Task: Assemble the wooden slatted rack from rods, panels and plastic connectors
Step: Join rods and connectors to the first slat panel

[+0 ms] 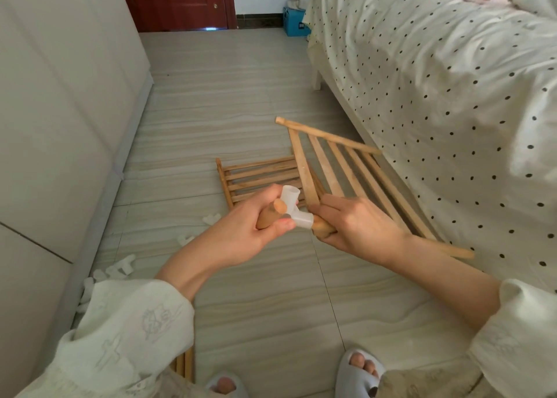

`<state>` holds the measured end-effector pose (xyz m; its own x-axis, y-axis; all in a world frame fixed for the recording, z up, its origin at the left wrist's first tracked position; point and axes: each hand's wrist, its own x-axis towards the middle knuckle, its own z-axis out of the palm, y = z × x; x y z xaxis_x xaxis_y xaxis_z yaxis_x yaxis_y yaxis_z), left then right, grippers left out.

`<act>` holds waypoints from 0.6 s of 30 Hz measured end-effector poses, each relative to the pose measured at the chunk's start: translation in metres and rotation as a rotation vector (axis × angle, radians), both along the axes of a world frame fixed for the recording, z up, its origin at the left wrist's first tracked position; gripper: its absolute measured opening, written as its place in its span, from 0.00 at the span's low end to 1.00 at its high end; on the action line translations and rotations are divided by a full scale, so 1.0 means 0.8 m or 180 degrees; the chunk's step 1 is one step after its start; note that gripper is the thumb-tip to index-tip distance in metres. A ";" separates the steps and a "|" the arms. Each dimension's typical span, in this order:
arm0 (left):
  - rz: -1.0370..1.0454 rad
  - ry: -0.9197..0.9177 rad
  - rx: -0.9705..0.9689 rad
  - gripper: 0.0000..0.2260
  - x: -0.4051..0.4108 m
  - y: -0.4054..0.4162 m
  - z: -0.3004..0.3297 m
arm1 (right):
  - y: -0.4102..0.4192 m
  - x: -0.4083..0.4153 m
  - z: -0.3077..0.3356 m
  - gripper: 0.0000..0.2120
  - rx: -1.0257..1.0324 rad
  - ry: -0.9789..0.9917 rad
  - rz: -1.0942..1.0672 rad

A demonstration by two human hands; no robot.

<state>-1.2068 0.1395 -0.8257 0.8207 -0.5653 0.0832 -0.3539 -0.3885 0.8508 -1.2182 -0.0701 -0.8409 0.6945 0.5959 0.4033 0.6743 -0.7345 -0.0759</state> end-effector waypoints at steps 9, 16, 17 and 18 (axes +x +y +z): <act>-0.0060 -0.0032 -0.0344 0.10 -0.007 0.000 0.025 | 0.007 -0.002 0.022 0.07 0.0542 0.0455 -0.0010; 0.0474 0.0079 -0.0425 0.27 0.002 0.005 0.030 | 0.018 -0.015 0.043 0.14 0.1029 0.1757 -0.0383; 0.0553 0.0031 -0.0250 0.28 0.002 0.005 0.027 | 0.018 -0.017 0.043 0.13 0.1007 0.1905 -0.0401; 0.0613 0.0004 -0.0123 0.29 0.002 0.006 0.025 | 0.019 -0.018 0.043 0.12 0.1003 0.2004 -0.0399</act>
